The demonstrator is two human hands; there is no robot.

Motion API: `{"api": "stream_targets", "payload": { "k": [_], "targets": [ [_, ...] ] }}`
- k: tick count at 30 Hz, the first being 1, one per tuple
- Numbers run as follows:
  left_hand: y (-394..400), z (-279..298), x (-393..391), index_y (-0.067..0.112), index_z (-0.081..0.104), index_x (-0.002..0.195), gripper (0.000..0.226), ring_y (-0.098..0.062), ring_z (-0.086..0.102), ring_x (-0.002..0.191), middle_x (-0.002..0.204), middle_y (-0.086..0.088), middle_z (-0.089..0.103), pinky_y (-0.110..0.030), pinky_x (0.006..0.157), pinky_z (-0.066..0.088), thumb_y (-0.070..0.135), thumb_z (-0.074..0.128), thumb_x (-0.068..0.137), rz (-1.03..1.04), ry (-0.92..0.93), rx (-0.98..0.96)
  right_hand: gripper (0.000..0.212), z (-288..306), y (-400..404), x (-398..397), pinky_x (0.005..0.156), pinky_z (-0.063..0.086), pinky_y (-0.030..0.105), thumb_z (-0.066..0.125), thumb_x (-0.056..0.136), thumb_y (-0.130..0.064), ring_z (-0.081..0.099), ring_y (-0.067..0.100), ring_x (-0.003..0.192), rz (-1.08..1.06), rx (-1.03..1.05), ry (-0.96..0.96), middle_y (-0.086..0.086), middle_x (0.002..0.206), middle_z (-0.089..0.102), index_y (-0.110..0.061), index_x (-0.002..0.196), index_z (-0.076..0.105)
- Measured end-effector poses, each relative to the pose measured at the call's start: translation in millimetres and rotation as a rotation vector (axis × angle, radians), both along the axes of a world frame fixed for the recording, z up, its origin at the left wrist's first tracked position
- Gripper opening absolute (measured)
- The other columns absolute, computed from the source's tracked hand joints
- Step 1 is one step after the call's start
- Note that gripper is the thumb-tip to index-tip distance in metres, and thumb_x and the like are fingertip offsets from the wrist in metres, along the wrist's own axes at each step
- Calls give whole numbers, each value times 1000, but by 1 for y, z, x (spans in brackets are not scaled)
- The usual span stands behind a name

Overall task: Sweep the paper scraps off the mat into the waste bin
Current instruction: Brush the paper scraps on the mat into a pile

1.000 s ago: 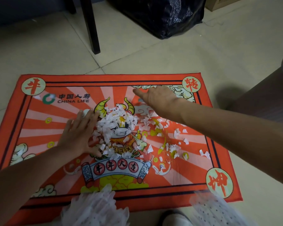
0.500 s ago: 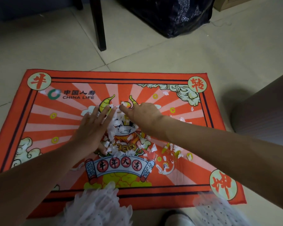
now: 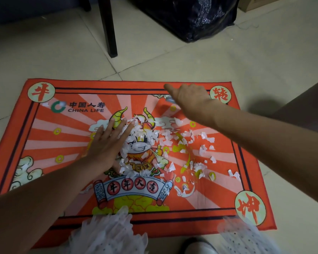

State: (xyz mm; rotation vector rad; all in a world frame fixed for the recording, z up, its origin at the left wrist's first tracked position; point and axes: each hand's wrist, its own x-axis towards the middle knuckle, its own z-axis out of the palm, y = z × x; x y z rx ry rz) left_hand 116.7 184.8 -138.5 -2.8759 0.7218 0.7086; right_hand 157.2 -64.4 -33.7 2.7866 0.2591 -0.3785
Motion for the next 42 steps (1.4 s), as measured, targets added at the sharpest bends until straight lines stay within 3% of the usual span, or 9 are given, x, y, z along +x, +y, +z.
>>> {"api": "stream_targets", "payload": {
  "k": [6,11,14,20,26,30,34,38,42],
  "targets": [
    [-16,-2,1,34,-40,141,145,-28,-33,143,154,6,-40,-50,120,-7,48,84,67,-11,-13,-25,85,-18,-38,12,72,43,36,59,85,5,56,35,112,-95,-69,7,16,122,53,-18,152,12],
    [-21,-3,1,33,-39,142,142,-26,-34,142,152,7,-42,-50,119,-9,46,83,69,-19,2,-25,90,-35,-41,5,64,39,30,58,84,7,54,27,90,-10,-51,63,15,115,53,-19,153,7],
    [-19,-7,-4,34,-37,143,142,-27,-32,144,154,6,-39,-50,119,-6,42,84,70,2,-19,-55,83,-34,-38,2,64,40,31,54,86,8,56,28,92,18,12,70,15,113,54,-20,152,12],
    [-29,-6,-6,33,-39,142,143,-29,-33,143,154,5,-40,-51,120,-5,31,85,71,24,-14,-16,87,-31,1,-25,59,41,26,56,86,6,47,18,75,120,66,136,5,84,42,-22,152,8],
    [-37,-5,-5,28,-47,132,146,-32,-32,143,153,1,-42,-52,119,-6,33,85,71,-5,-42,39,82,-23,38,-46,67,39,28,57,90,-5,57,27,103,202,92,131,10,114,52,-15,153,7],
    [-36,-3,-5,28,-49,129,145,-33,-31,143,151,1,-42,-52,119,-5,32,84,73,3,-34,32,80,-18,40,-49,67,39,29,58,90,-6,57,28,105,196,102,107,11,116,52,-15,152,8],
    [-37,-6,-6,33,-41,140,145,-30,-32,143,154,5,-40,-52,119,-5,23,86,71,22,-43,-16,80,-4,18,-37,64,36,27,53,88,4,51,25,84,133,73,46,10,93,45,-15,152,8],
    [-40,-6,-5,34,-41,140,146,-28,-32,143,153,6,-40,-49,120,-6,16,86,70,21,-47,-7,75,1,-13,-12,67,37,31,54,87,4,57,33,107,-10,20,1,15,117,53,-14,150,17],
    [-40,-7,-5,35,-38,142,145,-28,-33,143,154,6,-40,-48,119,-8,14,85,70,40,-42,-22,76,-13,-29,-3,69,40,33,57,87,3,56,32,108,-71,4,40,15,122,52,-13,150,18]
  ]
}}
